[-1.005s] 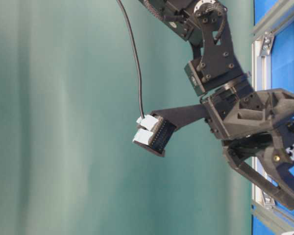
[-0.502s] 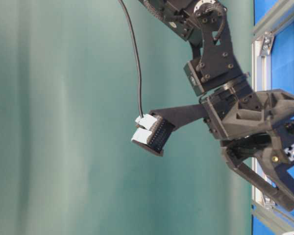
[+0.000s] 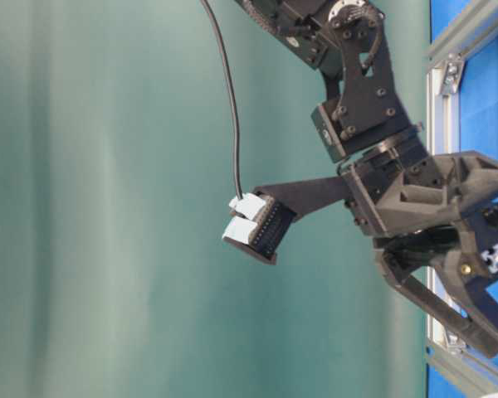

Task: Insert the wire through the string loop located on the left side.

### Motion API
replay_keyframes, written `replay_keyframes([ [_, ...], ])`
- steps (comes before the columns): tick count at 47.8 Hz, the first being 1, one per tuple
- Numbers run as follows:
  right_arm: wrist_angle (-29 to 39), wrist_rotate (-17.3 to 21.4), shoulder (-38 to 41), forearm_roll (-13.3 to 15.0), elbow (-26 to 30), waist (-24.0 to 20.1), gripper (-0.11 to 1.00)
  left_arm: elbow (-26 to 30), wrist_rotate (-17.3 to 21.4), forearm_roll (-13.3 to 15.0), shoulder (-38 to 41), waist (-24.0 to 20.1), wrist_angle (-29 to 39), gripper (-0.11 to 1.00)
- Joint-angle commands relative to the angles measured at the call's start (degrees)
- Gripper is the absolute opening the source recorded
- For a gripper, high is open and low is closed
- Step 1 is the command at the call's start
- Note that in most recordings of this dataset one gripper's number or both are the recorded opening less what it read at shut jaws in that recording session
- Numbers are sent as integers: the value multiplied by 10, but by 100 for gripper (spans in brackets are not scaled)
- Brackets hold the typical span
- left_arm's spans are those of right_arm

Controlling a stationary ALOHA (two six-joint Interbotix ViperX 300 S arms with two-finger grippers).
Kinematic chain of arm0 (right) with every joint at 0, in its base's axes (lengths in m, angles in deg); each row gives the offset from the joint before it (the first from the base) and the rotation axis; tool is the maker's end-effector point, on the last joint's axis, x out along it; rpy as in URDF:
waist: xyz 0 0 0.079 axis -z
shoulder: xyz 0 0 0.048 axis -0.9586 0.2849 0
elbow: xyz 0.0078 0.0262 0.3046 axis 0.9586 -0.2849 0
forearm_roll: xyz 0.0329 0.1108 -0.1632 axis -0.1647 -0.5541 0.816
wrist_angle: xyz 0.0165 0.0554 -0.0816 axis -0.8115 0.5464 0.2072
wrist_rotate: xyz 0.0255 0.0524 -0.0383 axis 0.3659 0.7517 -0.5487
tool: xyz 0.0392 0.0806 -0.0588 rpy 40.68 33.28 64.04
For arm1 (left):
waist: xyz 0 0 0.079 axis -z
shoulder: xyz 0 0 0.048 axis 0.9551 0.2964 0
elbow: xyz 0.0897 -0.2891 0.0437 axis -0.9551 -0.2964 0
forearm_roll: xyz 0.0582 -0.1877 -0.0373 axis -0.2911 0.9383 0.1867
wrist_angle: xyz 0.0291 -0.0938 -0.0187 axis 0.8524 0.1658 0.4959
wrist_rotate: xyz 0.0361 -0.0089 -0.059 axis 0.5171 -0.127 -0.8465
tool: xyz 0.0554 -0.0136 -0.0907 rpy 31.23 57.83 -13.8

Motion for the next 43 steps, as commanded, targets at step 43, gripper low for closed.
replay_keyframes([
  [43, 51, 2, -135, -2, 4, 4, 95, 19, 9, -2, -33, -1, -53, 84],
])
